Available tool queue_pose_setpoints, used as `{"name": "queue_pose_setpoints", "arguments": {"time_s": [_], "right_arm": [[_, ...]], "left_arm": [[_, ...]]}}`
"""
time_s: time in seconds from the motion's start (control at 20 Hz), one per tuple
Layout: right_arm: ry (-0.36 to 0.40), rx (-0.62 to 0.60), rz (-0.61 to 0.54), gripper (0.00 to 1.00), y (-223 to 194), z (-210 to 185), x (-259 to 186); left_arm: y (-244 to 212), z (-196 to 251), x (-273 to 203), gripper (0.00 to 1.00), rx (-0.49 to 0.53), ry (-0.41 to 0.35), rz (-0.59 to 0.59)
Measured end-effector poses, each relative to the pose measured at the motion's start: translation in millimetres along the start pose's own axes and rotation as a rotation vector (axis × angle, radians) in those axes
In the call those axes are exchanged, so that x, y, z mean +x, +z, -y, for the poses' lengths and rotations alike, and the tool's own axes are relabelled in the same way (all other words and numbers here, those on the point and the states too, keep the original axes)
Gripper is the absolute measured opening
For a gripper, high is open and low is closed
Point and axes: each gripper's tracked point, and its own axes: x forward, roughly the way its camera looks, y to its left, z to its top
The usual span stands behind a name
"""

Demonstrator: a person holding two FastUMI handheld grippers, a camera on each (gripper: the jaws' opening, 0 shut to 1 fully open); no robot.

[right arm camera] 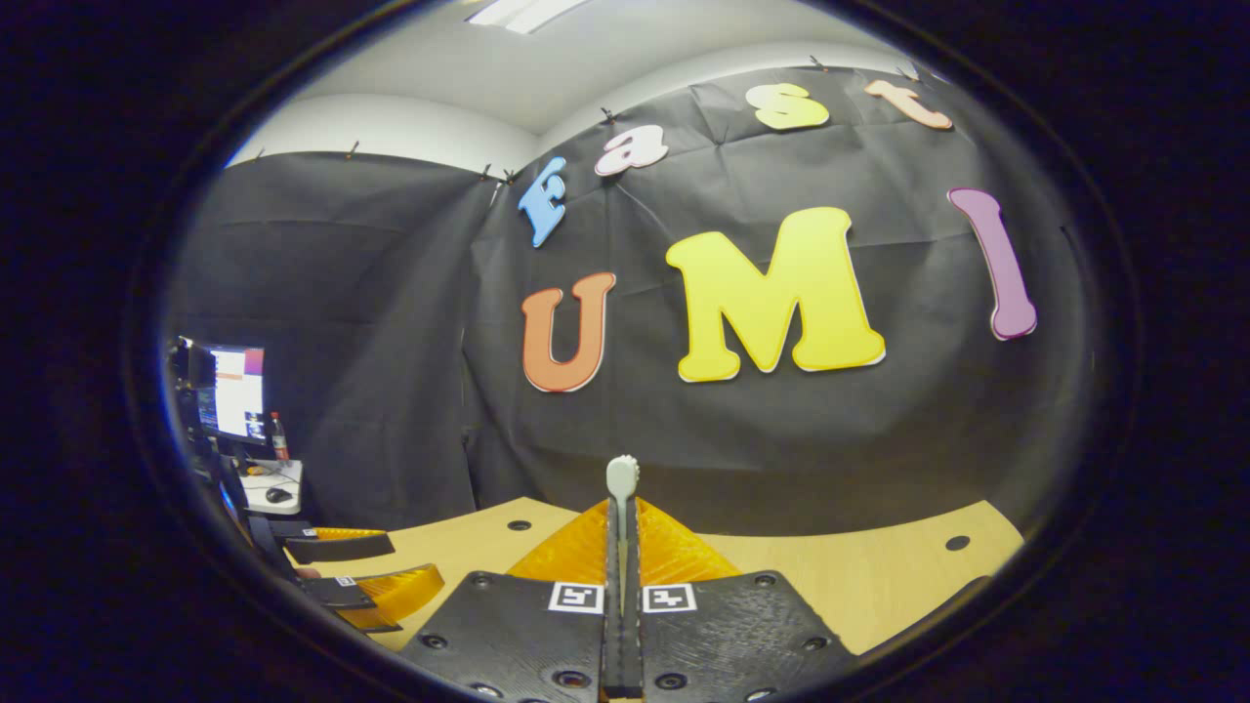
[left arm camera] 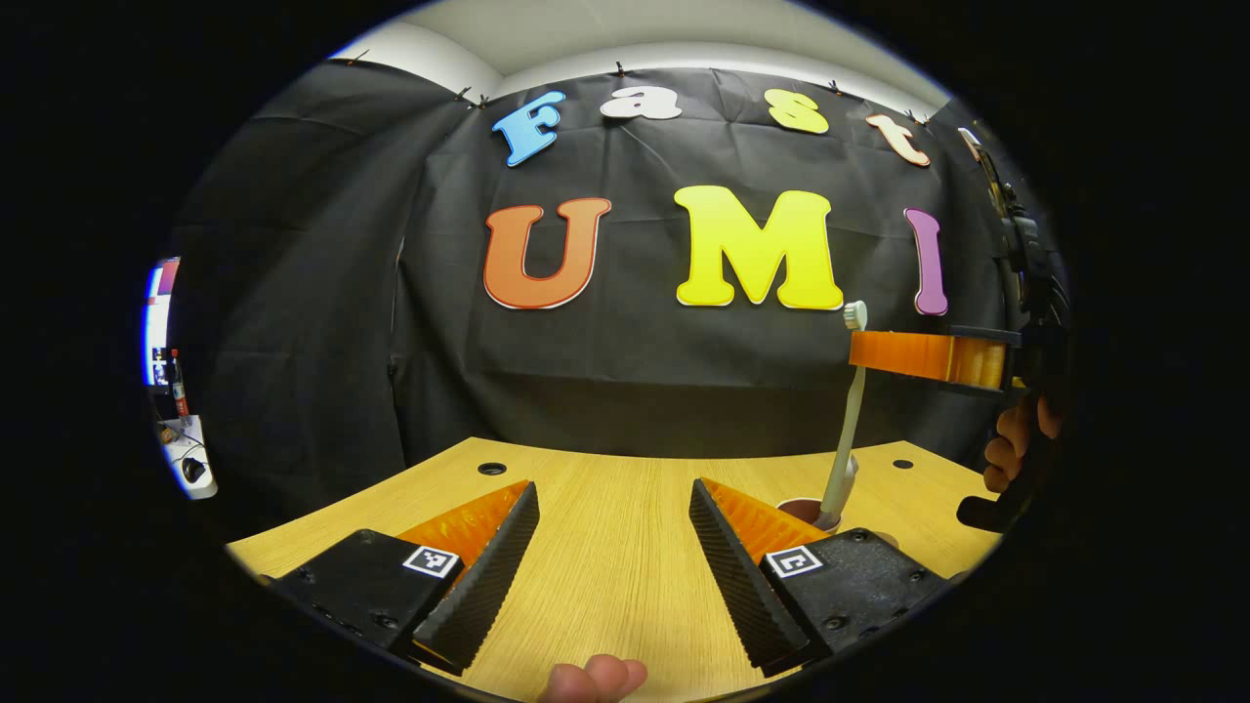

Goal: Put the toothbrush and toothpaste on the desktop into the cup, then pick up the cup and place it on the coaster on the desktop.

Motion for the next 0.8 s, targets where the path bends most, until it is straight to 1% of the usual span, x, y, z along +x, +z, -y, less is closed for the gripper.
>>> {"name": "queue_pose_setpoints", "arguments": {"time_s": [0.05, 0.1, 0.2, 0.25, 0.3, 0.45, 0.55, 0.6, 0.7, 0.8], "right_arm": [[-0.005, 0.003, -0.002, 0.02, -3, 3, 5], [-0.009, 0.008, -0.001, 0.0, -5, 5, 8], [-0.024, 0.02, 0.006, 0.0, -6, 11, 16], [-0.035, 0.02, 0.007, 0.02, -7, 14, 18], [-0.045, 0.021, 0.005, 0.0, -8, 17, 20], [-0.052, 0.044, -0.018, 0.0, -17, 23, 26], [-0.06, 0.025, -0.046, 0.02, -29, 25, 25], [-0.056, 0.007, -0.064, 0.01, -37, 24, 25], [-0.045, -0.018, -0.101, 0.07, -49, 23, 19], [-0.015, -0.008, -0.124, 0.45, -54, 17, 9]], "left_arm": [[-4, 0, 1, 0.98, -0.001, 0.003, -0.008], [-8, 0, 0, 0.98, -0.003, 0.004, -0.018], [-12, -3, 0, 0.98, -0.004, 0.01, -0.029], [-12, -5, 0, 0.98, -0.004, 0.013, -0.028], [-11, -5, 0, 0.98, -0.003, 0.016, -0.025], [-9, -4, 2, 0.98, 0.001, 0.016, -0.016], [-9, 3, 6, 0.98, -0.007, 0.007, -0.021], [-12, 6, 6, 0.98, -0.017, -0.001, -0.026], [-15, 14, 7, 0.98, -0.035, -0.013, -0.038], [-16, 17, 7, 0.98, -0.029, -0.008, -0.046]]}}
